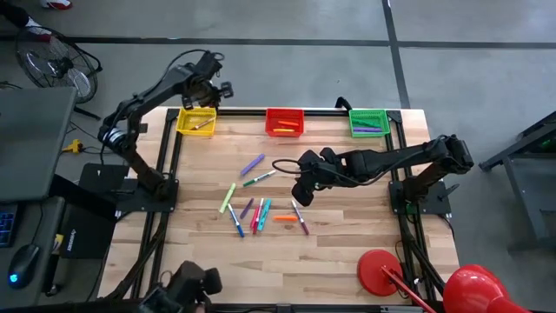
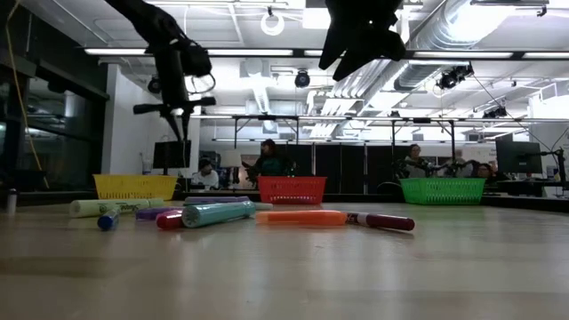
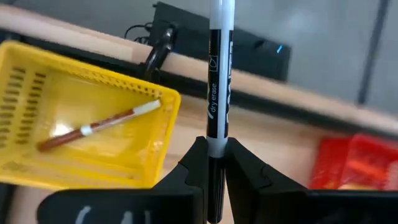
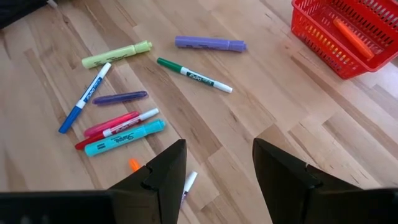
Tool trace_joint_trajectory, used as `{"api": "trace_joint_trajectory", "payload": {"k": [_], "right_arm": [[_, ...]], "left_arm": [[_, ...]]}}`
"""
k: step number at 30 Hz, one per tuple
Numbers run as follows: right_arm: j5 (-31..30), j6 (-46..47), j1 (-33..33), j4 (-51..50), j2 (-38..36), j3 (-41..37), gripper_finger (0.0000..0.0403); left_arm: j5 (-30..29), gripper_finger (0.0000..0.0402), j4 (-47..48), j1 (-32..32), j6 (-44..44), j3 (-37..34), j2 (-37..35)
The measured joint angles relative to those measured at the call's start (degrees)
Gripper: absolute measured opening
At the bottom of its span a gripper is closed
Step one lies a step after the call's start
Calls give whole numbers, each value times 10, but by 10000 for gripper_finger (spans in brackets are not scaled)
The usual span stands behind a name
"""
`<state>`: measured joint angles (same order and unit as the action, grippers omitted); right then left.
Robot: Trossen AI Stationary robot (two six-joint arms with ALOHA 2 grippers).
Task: Pick & Place Markers
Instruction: Put the black marker into the yellow bin
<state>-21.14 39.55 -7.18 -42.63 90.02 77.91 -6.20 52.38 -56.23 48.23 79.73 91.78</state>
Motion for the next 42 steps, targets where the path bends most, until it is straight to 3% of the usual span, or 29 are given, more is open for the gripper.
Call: {"api": "trace_joint_trajectory", "payload": {"k": [6,15,25,30,36,42], "right_arm": [[-4,-11,0,0,0,0,173],[-13,-12,0,0,0,0,173],[-8,0,0,0,0,0,173],[-8,8,0,0,0,0,173],[-8,27,0,-1,0,0,173],[-9,43,0,-2,0,0,173]], "left_arm": [[-14,25,-14,1,150,-69,-62],[-49,26,-97,9,452,-201,-129],[-65,27,-169,7,643,-276,-129],[-84,27,-196,-9,689,-297,-122],[-42,27,-260,-54,649,-298,-98],[-58,27,-234,-61,660,-298,-89]]}}
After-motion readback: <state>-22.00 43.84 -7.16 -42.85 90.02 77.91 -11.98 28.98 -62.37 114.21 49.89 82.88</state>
